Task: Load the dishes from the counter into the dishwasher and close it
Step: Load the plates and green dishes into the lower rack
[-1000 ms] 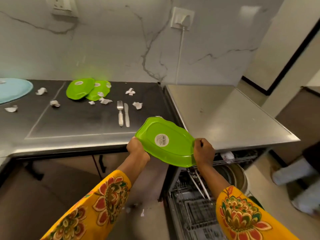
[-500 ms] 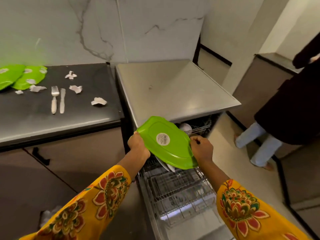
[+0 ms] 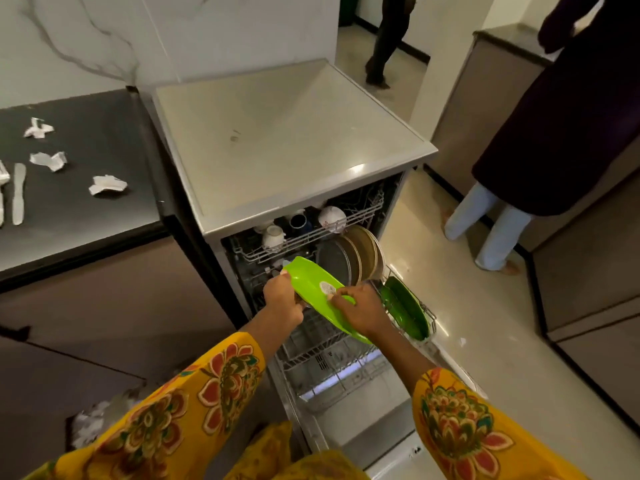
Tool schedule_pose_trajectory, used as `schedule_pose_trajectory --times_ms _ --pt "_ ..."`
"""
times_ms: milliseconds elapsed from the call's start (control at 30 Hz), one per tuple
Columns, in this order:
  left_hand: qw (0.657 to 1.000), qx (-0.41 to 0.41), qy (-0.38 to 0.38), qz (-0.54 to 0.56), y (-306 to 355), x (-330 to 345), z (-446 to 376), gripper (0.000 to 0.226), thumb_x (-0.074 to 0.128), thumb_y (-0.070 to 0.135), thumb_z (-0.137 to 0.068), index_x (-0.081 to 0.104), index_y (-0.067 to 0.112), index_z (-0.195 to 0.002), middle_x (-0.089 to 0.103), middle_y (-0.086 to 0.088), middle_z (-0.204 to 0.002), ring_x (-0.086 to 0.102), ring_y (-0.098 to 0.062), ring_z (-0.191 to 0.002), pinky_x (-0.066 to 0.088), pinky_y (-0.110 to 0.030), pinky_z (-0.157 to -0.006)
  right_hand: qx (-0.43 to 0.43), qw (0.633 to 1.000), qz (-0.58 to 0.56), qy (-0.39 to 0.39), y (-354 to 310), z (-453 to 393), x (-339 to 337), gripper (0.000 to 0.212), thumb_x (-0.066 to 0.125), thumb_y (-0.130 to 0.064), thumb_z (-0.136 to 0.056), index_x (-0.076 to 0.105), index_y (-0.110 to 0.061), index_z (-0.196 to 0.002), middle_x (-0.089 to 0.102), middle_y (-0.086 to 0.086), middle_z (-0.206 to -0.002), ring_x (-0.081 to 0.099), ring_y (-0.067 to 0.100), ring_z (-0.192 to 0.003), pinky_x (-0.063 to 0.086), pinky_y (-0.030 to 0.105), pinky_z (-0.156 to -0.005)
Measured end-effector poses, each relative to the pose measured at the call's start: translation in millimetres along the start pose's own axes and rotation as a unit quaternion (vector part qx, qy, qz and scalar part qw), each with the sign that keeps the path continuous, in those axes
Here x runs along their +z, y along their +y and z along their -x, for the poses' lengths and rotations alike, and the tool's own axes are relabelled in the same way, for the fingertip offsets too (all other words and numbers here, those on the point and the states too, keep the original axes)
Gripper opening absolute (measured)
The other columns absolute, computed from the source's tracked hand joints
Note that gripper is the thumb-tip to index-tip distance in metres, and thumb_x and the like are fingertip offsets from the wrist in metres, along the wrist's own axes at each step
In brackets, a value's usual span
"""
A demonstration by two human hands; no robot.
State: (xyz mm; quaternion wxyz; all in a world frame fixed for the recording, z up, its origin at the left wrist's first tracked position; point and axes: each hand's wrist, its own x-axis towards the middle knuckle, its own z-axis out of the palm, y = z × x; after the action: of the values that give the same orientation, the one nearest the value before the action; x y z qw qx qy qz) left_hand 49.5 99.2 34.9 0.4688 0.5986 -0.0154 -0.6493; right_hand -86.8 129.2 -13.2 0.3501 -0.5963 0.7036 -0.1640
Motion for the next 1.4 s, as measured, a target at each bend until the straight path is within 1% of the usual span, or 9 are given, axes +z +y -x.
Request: schedule_pose_trajectory --times_ms 200,333,467,633,767,933,1100,1233,1400 --pt "0.999 -0.047 -0.012 -0.014 -20 17 -27 0.038 0.038 0.019 -0.102 0.042 0.002 -0.136 0.047 -0.019 -0.139 0.046 -0.035 -0.126 0.039 -0.046 -0.097 0.033 0.988 0.137 -0.066 12 3 4 0.080 0.049 -0.070 -0.078 0.042 -0.018 -0.138 0.043 0.015 -0.131 0.044 0.034 -0.121 0.043 0.039 -0.097" --pt "0.997 -0.061 -0.030 -0.041 -32 35 -55 0.032 0.038 0.017 -0.102 0.046 0.006 -0.131 0.052 -0.018 -0.125 0.056 -0.030 -0.088 0.042 -0.043 -0.088 0.040 0.969 0.233 -0.074 32 -11 4 0.053 0.051 -0.038 -0.091 0.037 -0.013 -0.135 0.041 0.014 -0.132 0.042 0.035 -0.122 0.045 0.043 -0.092" --pt "0.990 -0.094 -0.062 -0.083 -46 62 -92 0.016 0.038 0.012 -0.101 0.048 0.017 -0.090 0.052 -0.010 -0.087 0.051 -0.023 -0.072 0.041 -0.042 -0.086 0.066 0.949 0.294 -0.088 48 -32 -1 0.043 0.044 -0.010 -0.092 0.035 -0.004 -0.134 0.038 0.017 -0.135 0.040 0.036 -0.123 0.047 0.047 -0.088" --pt "0.980 -0.139 -0.108 -0.093 -71 93 -140 0.017 0.037 0.005 -0.101 0.043 0.019 -0.108 0.053 -0.011 -0.095 0.052 -0.023 -0.080 0.040 -0.043 -0.092 0.111 0.940 0.310 -0.091 83 -65 -1 0.044 0.040 -0.001 -0.093 0.031 -0.001 -0.136 0.036 0.018 -0.138 0.037 0.034 -0.128 0.047 0.047 -0.087" --pt "0.970 -0.159 -0.144 -0.110 -90 116 -170 0.024 0.032 0.003 -0.101 0.048 0.018 -0.094 0.056 -0.007 -0.095 0.055 -0.024 -0.093 0.038 -0.036 -0.099 0.158 0.939 0.297 -0.071 118 -98 1 0.045 0.040 0.001 -0.091 0.033 -0.004 -0.135 0.039 0.017 -0.136 0.039 0.033 -0.125 0.050 0.044 -0.083" --pt "0.967 -0.171 -0.125 -0.140 -117 112 -205 0.034 0.032 0.008 -0.101 0.043 0.007 -0.133 0.050 -0.011 -0.134 0.049 -0.028 -0.126 0.039 -0.033 -0.094 0.208 0.942 0.264 -0.021 180 -140 4 0.036 0.041 -0.002 -0.090 0.045 -0.005 -0.126 0.051 0.018 -0.122 0.051 0.035 -0.114 0.049 0.043 -0.083" --pt "0.965 -0.189 -0.050 -0.175 -159 64 -239 0.023 0.033 0.008 -0.100 0.052 0.013 -0.113 0.058 -0.005 -0.109 0.059 -0.016 -0.087 0.045 -0.025 -0.072 0.234 0.943 0.238 -0.003 237 -174 17 0.031 0.046 -0.001 -0.085 0.053 -0.004 -0.115 0.059 0.023 -0.111 0.059 0.039 -0.103 0.049 0.045 -0.082" --pt "0.960 -0.192 -0.002 -0.203 -171 28 -257 0.027 0.032 0.006 -0.101 0.049 0.011 -0.121 0.058 -0.003 -0.098 0.059 -0.019 -0.089 0.044 -0.026 -0.073 0.244 0.940 0.238 -0.022 266 -193 31 0.031 0.052 -0.005 -0.086 0.055 -0.006 -0.117 0.059 0.024 -0.112 0.059 0.041 -0.103 0.049 0.045 -0.081" --pt "0.957 -0.195 0.032 -0.214 -169 8 -266 0.032 0.032 0.006 -0.101 0.047 0.004 -0.129 0.055 -0.013 -0.124 0.055 -0.029 -0.114 0.044 -0.033 -0.086 0.234 0.943 0.235 -0.035 288 -209 49 0.027 0.050 -0.006 -0.089 0.055 -0.004 -0.116 0.059 0.025 -0.112 0.058 0.041 -0.102 0.049 0.045 -0.079"
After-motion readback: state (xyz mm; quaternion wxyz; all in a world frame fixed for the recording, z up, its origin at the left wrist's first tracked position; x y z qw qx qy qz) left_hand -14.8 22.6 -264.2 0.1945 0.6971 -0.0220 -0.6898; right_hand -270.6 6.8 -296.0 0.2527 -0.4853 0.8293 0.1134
